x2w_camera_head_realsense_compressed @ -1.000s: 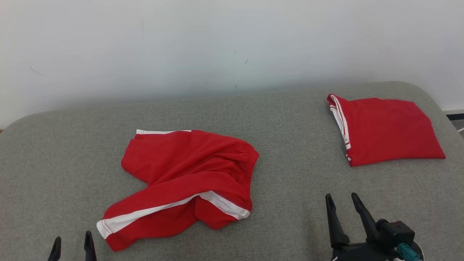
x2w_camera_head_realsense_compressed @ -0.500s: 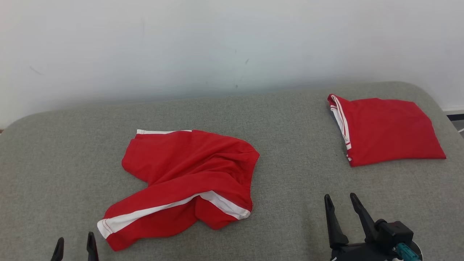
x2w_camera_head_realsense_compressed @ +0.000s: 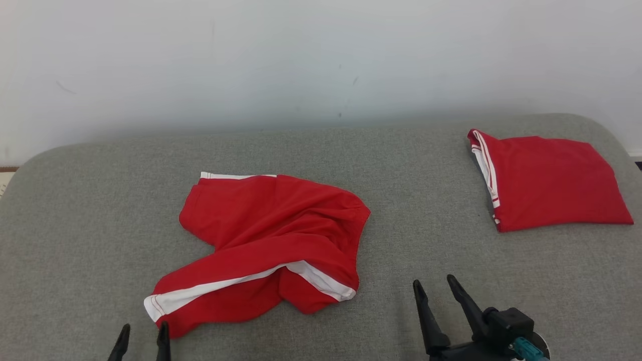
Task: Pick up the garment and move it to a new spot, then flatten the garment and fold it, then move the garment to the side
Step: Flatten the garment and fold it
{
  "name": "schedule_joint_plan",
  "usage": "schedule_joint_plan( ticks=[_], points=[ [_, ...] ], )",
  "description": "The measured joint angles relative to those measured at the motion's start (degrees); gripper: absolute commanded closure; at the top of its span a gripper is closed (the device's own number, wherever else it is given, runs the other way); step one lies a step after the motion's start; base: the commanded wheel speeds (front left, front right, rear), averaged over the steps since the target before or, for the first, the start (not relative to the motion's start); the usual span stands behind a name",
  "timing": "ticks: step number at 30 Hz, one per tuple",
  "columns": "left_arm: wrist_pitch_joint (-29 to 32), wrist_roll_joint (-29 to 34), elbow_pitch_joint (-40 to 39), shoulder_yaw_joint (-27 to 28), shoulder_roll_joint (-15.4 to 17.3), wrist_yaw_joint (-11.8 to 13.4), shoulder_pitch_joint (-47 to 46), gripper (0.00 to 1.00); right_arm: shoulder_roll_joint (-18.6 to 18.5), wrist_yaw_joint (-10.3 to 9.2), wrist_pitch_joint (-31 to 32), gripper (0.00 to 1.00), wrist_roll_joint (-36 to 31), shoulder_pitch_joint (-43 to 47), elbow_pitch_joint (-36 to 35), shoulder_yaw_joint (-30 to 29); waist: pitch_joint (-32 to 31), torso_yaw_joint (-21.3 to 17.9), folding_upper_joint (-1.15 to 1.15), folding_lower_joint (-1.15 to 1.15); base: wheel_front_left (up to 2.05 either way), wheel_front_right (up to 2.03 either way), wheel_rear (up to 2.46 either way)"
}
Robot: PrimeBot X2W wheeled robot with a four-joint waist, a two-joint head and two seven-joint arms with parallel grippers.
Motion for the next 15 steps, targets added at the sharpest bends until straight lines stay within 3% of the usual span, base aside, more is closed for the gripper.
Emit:
schedule_joint_plan(
  ticks=[15],
  points=[
    [0.0,-1.16,14.59,-1.19,1.46,-3.14,-11.01,0.0,0.79,0.0,0.0,0.0,4.89,-7.75,9.06,12.85,4.91,1.21,0.01,0.0,0.0,0.0,0.0]
  ],
)
